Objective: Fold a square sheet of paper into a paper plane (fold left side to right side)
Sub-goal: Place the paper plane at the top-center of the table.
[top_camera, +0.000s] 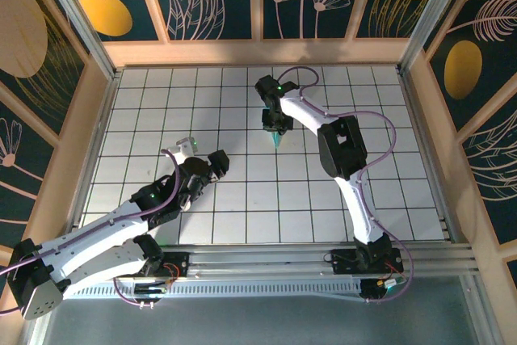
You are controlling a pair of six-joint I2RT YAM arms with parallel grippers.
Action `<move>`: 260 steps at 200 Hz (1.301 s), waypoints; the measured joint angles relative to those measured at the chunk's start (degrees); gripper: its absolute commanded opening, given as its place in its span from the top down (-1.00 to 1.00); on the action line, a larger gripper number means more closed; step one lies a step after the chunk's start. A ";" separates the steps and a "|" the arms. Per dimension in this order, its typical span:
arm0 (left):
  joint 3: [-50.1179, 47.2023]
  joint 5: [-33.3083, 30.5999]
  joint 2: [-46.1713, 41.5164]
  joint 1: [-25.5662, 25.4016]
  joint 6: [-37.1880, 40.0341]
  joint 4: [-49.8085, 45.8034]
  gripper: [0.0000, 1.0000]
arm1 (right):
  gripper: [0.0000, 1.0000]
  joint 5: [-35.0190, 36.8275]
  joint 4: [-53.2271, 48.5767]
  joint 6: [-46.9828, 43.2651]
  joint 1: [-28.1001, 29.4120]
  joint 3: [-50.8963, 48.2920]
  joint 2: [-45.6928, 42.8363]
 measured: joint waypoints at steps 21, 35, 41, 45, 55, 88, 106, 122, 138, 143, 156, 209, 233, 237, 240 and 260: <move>0.02 0.02 0.00 0.00 0.02 -0.02 -0.66 | 0.69 0.59 -0.57 -0.70 0.00 0.00 0.00; 0.17 0.00 0.00 0.00 0.02 0.00 -0.66 | 0.68 0.72 -0.63 -0.76 0.00 0.02 0.00; 0.22 0.00 0.00 0.00 0.02 0.04 -0.66 | 0.68 0.74 -0.63 -0.76 0.00 0.02 0.00; 0.26 0.00 0.00 0.00 0.00 0.02 -0.66 | 0.67 0.76 -0.61 -0.79 0.00 0.02 0.00; 0.31 0.00 0.00 0.00 0.02 0.00 -0.66 | 0.65 0.76 -0.61 -0.85 0.00 0.02 0.00; 0.31 0.00 0.00 0.00 0.02 0.00 -0.66 | 0.55 0.81 -0.63 -1.16 0.00 0.09 0.00; 0.31 0.00 0.00 0.00 0.02 0.00 -0.65 | 0.52 0.83 -0.63 -1.14 0.00 0.15 0.00; 0.31 0.00 0.00 0.00 0.04 0.00 -0.66 | 0.52 0.83 -0.63 -1.14 0.00 0.22 0.00; 0.35 0.00 0.00 0.00 0.09 -0.02 -0.66 | 0.51 0.83 -0.68 -1.11 0.00 0.52 0.00; 0.42 0.00 0.02 0.00 0.20 -0.04 -0.65 | 0.50 0.83 -0.87 -1.14 0.00 0.72 0.00; 0.63 -0.02 0.11 0.00 0.22 -0.02 -0.65 | 0.47 0.81 -0.98 -1.14 0.00 1.11 0.00; 1.33 -0.02 0.52 0.00 0.31 -0.07 -0.66 | 0.42 0.79 -0.98 -1.11 0.00 1.42 0.00; 1.49 -0.02 0.55 0.00 0.57 -0.09 -0.66 | 0.42 0.79 -0.98 -1.11 0.00 1.42 0.00; 1.49 -0.04 0.57 0.00 0.63 -0.09 -0.66 | 0.42 0.79 -0.98 -1.11 0.00 1.42 0.00; 1.49 -0.04 0.59 0.00 0.66 -0.09 -0.66 | 0.42 0.79 -0.98 -1.11 0.00 1.42 0.00; 1.49 -0.04 0.59 0.00 0.66 -0.09 -0.66 | 0.41 0.55 -0.98 -1.11 0.00 1.42 0.00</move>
